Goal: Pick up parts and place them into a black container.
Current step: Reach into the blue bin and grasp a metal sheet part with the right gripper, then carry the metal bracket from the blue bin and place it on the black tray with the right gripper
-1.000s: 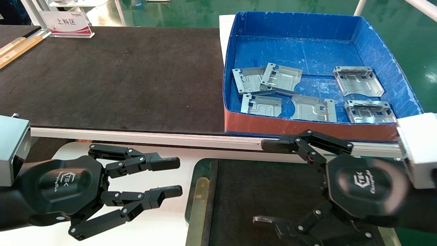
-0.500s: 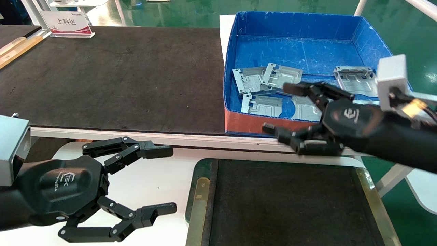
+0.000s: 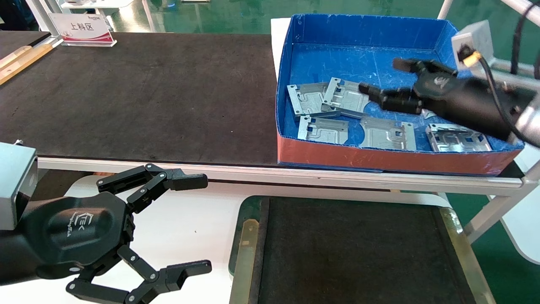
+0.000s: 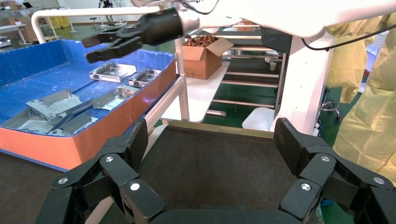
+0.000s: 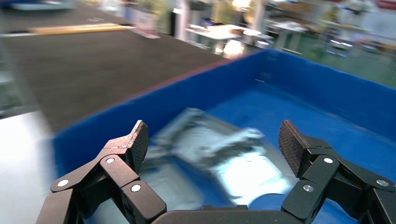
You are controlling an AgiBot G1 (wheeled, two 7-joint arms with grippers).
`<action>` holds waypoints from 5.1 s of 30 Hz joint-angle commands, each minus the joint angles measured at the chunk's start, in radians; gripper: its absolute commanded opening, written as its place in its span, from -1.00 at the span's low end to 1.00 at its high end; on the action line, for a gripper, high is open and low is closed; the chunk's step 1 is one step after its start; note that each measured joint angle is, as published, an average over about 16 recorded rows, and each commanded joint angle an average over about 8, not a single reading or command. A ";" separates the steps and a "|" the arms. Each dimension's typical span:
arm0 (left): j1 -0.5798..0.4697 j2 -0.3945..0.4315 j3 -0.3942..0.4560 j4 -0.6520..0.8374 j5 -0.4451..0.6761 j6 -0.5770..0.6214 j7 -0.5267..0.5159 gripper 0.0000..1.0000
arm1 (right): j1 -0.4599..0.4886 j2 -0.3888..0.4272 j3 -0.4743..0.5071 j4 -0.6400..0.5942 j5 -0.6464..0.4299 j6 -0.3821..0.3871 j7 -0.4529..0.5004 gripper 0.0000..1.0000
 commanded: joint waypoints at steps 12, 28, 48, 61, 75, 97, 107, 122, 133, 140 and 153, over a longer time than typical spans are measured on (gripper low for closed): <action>0.000 0.000 0.000 0.000 0.000 0.000 0.000 1.00 | 0.224 -0.171 -0.042 -0.439 -0.124 0.275 -0.092 1.00; 0.000 0.000 0.000 0.000 0.000 0.000 0.000 1.00 | 0.354 -0.258 -0.130 -0.680 -0.255 0.437 0.105 1.00; 0.000 0.000 0.000 0.000 0.000 0.000 0.000 1.00 | 0.332 -0.292 -0.201 -0.668 -0.354 0.586 0.247 1.00; 0.000 0.000 0.000 0.000 0.000 0.000 0.000 1.00 | 0.316 -0.293 -0.213 -0.645 -0.372 0.588 0.285 -1.00; 0.000 0.000 0.000 0.000 0.000 0.000 0.000 1.00 | 0.303 -0.303 -0.224 -0.632 -0.388 0.594 0.307 -1.00; 0.000 0.000 0.000 0.000 0.000 0.000 0.000 1.00 | 0.316 -0.284 -0.239 -0.619 -0.409 0.563 0.311 -1.00; 0.000 0.000 0.000 0.000 0.000 0.000 0.000 1.00 | 0.339 -0.268 -0.246 -0.620 -0.420 0.449 0.321 -1.00; 0.000 0.000 0.000 0.000 0.000 0.000 0.000 1.00 | 0.355 -0.225 -0.215 -0.555 -0.375 0.310 0.249 -1.00; 0.000 0.000 0.000 0.000 0.000 0.000 0.000 1.00 | 0.308 -0.116 -0.124 -0.400 -0.225 0.006 0.001 -1.00; 0.000 0.000 0.000 0.000 0.000 0.000 0.000 1.00 | 0.253 -0.018 -0.076 -0.255 -0.124 -0.253 -0.053 -1.00; 0.000 0.000 0.000 0.000 0.000 0.000 0.000 1.00 | -0.008 0.136 -0.013 0.264 0.072 -0.438 0.143 -1.00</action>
